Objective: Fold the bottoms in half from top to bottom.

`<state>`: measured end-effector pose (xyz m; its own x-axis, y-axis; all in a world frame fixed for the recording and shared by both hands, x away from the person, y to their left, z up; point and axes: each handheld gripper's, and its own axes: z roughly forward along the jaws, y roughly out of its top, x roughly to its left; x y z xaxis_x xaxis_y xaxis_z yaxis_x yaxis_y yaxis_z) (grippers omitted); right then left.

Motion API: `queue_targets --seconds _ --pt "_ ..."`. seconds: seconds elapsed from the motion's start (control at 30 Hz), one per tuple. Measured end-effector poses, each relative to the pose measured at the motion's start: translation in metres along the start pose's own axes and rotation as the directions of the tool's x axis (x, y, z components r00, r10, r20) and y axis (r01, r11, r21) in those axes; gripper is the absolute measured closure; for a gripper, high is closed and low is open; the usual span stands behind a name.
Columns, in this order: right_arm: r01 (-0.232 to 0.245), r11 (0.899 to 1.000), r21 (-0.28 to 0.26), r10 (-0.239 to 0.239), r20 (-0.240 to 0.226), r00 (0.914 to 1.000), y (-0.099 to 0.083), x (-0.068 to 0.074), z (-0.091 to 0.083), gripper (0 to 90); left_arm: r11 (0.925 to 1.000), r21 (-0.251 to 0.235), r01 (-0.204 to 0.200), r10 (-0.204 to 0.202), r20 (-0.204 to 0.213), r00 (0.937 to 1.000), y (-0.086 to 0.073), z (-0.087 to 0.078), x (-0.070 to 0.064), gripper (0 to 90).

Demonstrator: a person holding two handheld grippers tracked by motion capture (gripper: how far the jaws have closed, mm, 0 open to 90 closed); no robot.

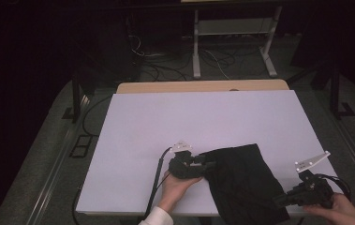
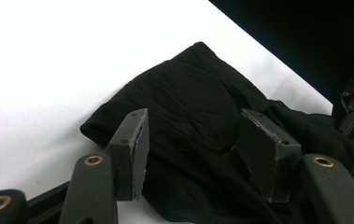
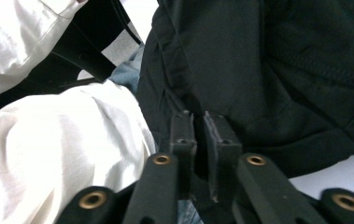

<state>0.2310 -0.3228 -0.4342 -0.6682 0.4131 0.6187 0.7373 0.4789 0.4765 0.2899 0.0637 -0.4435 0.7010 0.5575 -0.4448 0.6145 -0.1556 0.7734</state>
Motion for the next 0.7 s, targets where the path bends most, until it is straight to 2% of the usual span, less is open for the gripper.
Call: queue_targets --seconds 0.13,0.23,0.4,0.53,0.7 --pt "0.0 1.0 -0.004 0.0 -0.001 1.0 0.003 0.003 -0.002 62.0 1.0 0.001 0.0 0.0 0.003 1.0 0.001 0.0 0.0 43.2" --pt "0.033 0.999 -0.032 -0.032 0.016 0.9993 0.008 0.007 -0.004 52.1 1.0 0.001 -0.003 0.003 0.002 1.0 0.002 0.0 -0.001 42.8" --pt "0.076 0.993 -0.09 -0.076 0.005 0.9971 0.022 0.006 -0.006 48.1 0.9999 -0.005 -0.009 0.009 0.004 1.0 0.004 -0.001 -0.001 42.1" --pt "0.087 0.99 -0.113 -0.085 0.022 0.9961 0.036 0.006 -0.004 48.0 0.9999 -0.005 -0.012 0.012 -0.005 0.9999 0.004 -0.001 -0.001 40.1" --pt "0.109 0.986 -0.126 -0.102 0.058 0.9931 0.056 0.003 0.0 38.3 0.9999 -0.01 -0.007 0.007 -0.012 0.9999 0.004 -0.002 0.0 35.7"
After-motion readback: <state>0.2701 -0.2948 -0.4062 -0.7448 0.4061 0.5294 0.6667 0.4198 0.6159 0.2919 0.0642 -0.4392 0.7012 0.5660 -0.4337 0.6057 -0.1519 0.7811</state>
